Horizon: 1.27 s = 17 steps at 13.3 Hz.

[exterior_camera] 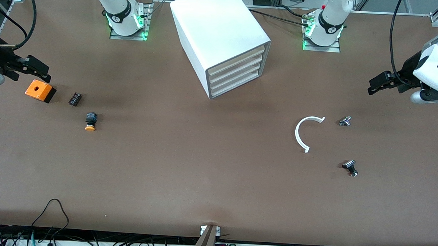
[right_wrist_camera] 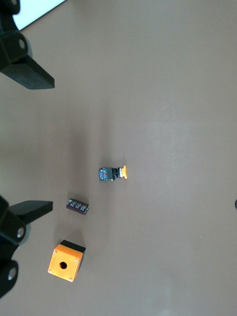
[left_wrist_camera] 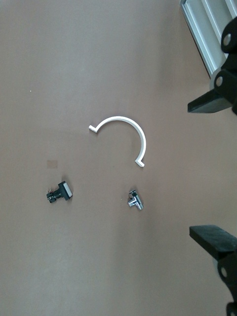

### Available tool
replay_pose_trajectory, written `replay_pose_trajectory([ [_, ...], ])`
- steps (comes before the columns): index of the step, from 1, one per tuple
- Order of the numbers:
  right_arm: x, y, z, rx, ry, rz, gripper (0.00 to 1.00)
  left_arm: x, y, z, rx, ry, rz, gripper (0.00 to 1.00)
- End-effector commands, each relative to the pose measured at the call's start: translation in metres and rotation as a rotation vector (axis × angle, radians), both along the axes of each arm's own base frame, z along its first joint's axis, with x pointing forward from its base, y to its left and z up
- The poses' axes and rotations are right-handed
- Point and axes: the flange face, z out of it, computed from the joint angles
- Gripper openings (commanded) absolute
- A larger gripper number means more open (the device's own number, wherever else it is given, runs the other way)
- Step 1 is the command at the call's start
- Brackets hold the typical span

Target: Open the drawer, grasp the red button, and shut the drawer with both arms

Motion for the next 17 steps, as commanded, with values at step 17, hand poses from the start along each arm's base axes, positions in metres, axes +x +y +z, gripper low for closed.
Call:
replay_pose_trajectory([
  [17, 0.0018, -0.001, 0.0047, 0.0, -0.009, 0.013, 1.0, 0.0051, -0.003, 0.0035, 0.021, 0.01, -0.015, 1.0],
])
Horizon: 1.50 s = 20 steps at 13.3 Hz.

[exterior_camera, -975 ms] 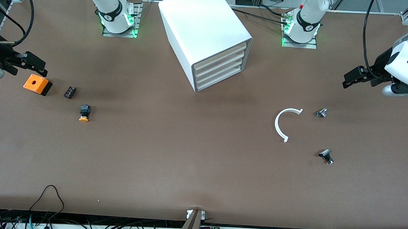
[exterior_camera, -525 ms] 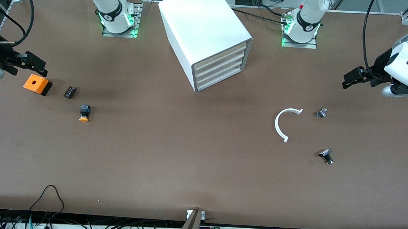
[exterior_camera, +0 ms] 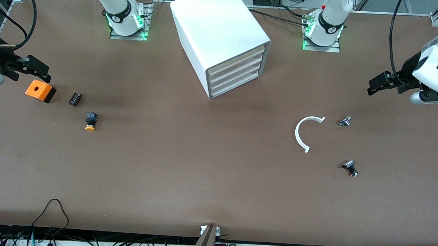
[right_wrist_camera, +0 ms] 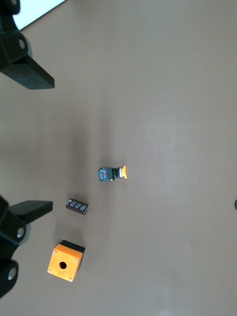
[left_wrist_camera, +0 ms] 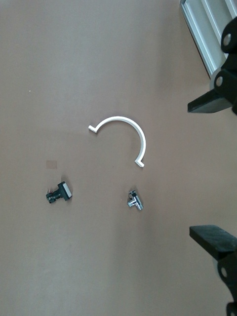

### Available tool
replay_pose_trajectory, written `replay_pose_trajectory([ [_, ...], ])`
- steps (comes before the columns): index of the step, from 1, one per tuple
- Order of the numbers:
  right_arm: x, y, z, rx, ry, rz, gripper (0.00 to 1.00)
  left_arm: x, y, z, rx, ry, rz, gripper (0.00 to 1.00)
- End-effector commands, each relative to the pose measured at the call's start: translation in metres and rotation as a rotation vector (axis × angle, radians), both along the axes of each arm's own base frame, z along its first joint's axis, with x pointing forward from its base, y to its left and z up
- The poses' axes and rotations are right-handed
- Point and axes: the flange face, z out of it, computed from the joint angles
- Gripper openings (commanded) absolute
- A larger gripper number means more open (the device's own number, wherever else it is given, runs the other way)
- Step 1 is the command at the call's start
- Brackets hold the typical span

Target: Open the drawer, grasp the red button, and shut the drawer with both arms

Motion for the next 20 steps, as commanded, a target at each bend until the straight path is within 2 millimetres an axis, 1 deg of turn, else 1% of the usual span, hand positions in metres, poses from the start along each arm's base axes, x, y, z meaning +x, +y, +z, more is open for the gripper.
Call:
replay_pose_trajectory([
  [1, 0.002, -0.001, 0.005, 0.0, -0.008, 0.009, 1.0, 0.004, -0.003, 0.005, 0.021, 0.006, -0.016, 1.0],
  [7, 0.003, -0.004, 0.003, 0.0, -0.008, 0.006, 1.0, 0.004, -0.002, 0.001, 0.02, 0.025, -0.012, 1.0],
  [10, 0.003, -0.005, 0.003, 0.0, -0.008, 0.003, 1.0, 0.008, 0.003, -0.007, 0.005, 0.043, 0.003, 1.0],
  [11, 0.003, -0.011, 0.003, 0.0, -0.01, -0.009, 1.0, 0.009, 0.001, -0.01, 0.006, 0.047, -0.005, 1.0],
  [12, 0.003, -0.012, 0.003, 0.003, -0.008, -0.014, 1.0, 0.02, 0.002, -0.035, 0.003, 0.093, -0.017, 1.0],
  [13, 0.003, -0.012, 0.003, 0.003, -0.01, -0.014, 1.0, 0.032, 0.013, -0.074, -0.029, 0.169, -0.016, 1.0],
  [14, 0.003, -0.012, 0.003, 0.003, -0.01, -0.014, 1.0, 0.032, 0.022, -0.077, -0.083, 0.186, -0.031, 1.0],
  [18, 0.008, -0.012, -0.008, 0.001, 0.007, -0.014, 1.0, 0.034, 0.02, -0.081, -0.106, 0.2, -0.034, 1.0],
  [19, 0.009, -0.01, -0.008, 0.001, 0.005, -0.012, 1.0, 0.033, 0.019, -0.085, -0.117, 0.217, -0.034, 1.0],
  [20, 0.011, -0.009, -0.008, 0.003, -0.004, -0.011, 1.0, 0.035, 0.02, -0.097, -0.156, 0.25, -0.026, 1.0],
])
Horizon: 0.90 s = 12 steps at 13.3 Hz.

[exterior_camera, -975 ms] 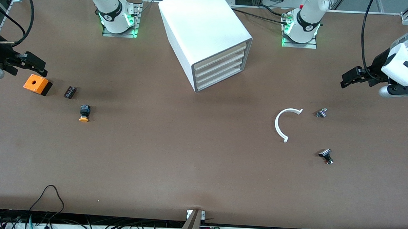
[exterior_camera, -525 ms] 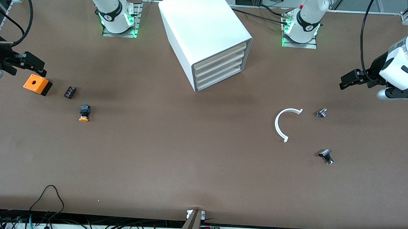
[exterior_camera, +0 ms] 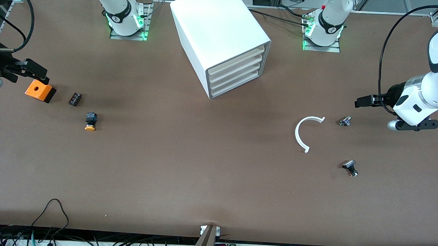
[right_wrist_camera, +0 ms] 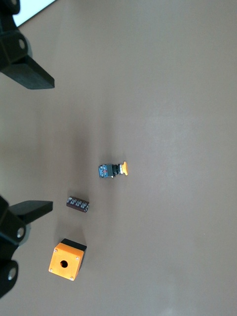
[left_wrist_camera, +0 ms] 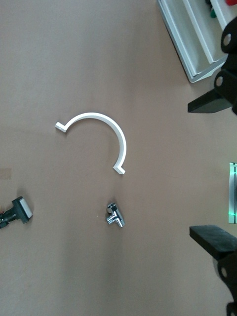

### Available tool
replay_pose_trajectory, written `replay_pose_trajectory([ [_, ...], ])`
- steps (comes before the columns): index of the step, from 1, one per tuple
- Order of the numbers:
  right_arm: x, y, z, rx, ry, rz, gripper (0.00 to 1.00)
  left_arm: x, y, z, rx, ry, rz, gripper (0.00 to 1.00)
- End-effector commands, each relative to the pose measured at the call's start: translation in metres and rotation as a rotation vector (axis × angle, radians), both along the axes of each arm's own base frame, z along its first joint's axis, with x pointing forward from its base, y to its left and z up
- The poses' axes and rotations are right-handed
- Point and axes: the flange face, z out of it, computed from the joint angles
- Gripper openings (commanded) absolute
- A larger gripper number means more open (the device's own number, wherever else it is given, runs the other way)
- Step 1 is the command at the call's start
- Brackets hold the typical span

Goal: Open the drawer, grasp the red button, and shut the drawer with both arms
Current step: 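Reach the left gripper to the cabinet drawer handle while the right gripper advances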

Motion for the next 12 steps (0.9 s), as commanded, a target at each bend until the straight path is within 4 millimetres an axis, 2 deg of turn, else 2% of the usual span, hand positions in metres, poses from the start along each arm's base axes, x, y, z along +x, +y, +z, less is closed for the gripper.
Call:
replay_pose_trajectory([
  [1, 0.007, 0.001, -0.001, 0.009, -0.016, 0.004, 1.0, 0.007, -0.002, -0.023, -0.096, 0.071, 0.001, 1.0],
  [3, 0.014, -0.003, -0.005, 0.009, -0.037, 0.002, 1.0, 0.01, -0.014, -0.06, -0.183, 0.14, 0.019, 1.0],
  [7, 0.017, -0.011, -0.005, 0.007, -0.047, -0.023, 1.0, -0.004, -0.085, -0.11, -0.246, 0.256, -0.08, 1.0],
  [10, 0.019, -0.02, -0.012, 0.011, -0.035, -0.037, 1.0, -0.032, -0.121, -0.17, -0.469, 0.425, 0.005, 1.0],
  [12, 0.029, -0.006, -0.032, 0.013, -0.003, -0.018, 1.0, -0.048, -0.134, -0.199, -0.611, 0.463, 0.016, 1.0],
])
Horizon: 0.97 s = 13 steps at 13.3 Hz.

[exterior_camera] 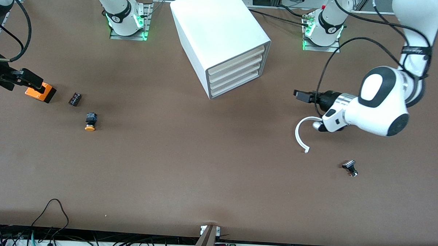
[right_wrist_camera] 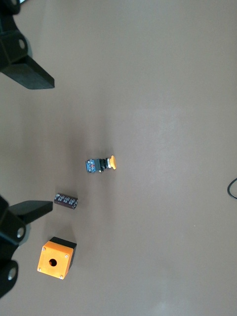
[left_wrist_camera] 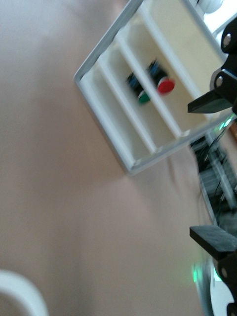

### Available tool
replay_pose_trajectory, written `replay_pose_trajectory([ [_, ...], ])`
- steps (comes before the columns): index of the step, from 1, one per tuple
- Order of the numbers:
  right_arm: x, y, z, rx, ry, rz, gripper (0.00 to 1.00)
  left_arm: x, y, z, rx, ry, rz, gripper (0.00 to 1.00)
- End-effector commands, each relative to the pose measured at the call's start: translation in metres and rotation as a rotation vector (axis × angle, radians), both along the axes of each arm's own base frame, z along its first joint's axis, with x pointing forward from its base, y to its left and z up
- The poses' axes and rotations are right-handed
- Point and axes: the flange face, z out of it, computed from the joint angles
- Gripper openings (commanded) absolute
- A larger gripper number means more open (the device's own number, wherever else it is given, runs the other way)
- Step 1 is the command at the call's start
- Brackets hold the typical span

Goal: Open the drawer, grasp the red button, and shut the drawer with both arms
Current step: 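Reach the left gripper to the cabinet drawer handle while the right gripper advances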

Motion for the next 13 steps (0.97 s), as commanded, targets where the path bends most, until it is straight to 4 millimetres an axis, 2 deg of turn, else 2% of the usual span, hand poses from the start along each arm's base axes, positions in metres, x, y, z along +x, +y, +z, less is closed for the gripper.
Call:
replay_pose_trajectory([
  [1, 0.017, 0.012, -0.024, 0.013, 0.031, 0.026, 1.0, -0.02, -0.014, -0.036, -0.152, 0.04, 0.012, 1.0],
  [3, 0.022, 0.019, -0.035, 0.031, 0.049, 0.031, 1.0, -0.035, -0.033, -0.059, -0.239, 0.059, -0.02, 1.0],
  [4, 0.022, 0.02, -0.035, 0.058, 0.047, 0.03, 1.0, -0.045, -0.047, -0.073, -0.318, 0.041, -0.056, 1.0],
  [5, 0.022, 0.024, -0.036, 0.073, 0.048, 0.044, 1.0, -0.053, -0.053, -0.087, -0.366, -0.009, -0.078, 1.0],
  [7, 0.022, 0.034, -0.036, 0.067, 0.049, 0.088, 1.0, -0.072, -0.072, -0.104, -0.414, -0.073, -0.106, 1.0],
  [10, 0.026, 0.043, -0.037, 0.062, 0.027, 0.171, 1.0, -0.088, -0.103, -0.106, -0.44, -0.084, -0.12, 1.0],
  [13, 0.033, 0.046, -0.054, 0.072, 0.042, 0.199, 1.0, -0.106, -0.12, -0.111, -0.463, -0.05, -0.096, 0.99],
])
